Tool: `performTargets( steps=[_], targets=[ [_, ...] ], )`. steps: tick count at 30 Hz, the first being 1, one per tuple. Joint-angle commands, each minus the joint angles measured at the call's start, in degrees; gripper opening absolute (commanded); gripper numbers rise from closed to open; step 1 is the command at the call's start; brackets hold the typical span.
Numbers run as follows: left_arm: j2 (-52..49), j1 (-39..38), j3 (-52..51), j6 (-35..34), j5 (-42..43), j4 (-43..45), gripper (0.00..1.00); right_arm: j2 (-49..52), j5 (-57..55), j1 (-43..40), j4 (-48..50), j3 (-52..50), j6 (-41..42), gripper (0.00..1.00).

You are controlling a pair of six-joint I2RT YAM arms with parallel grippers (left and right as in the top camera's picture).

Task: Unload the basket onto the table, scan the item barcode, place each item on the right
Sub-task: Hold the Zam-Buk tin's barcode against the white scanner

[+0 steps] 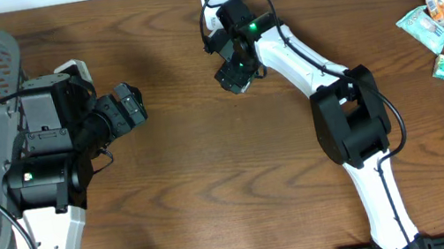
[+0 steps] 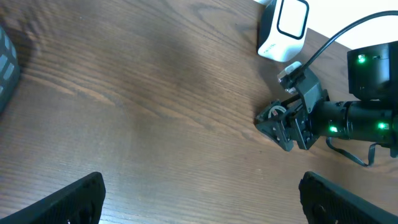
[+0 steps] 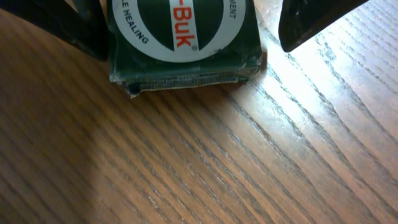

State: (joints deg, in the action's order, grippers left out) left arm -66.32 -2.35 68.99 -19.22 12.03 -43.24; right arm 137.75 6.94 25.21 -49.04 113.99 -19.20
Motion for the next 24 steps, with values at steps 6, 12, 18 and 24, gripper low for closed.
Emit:
performTargets(
  steps=[6, 12, 18, 24],
  targets=[
    [0.0, 0.2, 0.9, 1.0, -0.3, 0.0, 0.98, 2.4, 0.8, 0.0, 0.7, 0.2, -1.2, 0.78],
    [0.0, 0.2, 0.9, 1.0, -0.3, 0.0, 0.98, 2.5, 0.7, 0.0, 1.6, 0.2, 0.4, 0.62],
    [0.0, 0.2, 0.9, 1.0, -0.3, 0.0, 0.98, 2.4, 0.7, 0.0, 1.5, 0.5, 3.4, 0.59],
    [0.0, 0.2, 0.9, 1.0, -0.3, 0.0, 0.98, 2.2, 0.8, -0.2, -0.4, 3.8, 10.9, 0.6]
  ],
)
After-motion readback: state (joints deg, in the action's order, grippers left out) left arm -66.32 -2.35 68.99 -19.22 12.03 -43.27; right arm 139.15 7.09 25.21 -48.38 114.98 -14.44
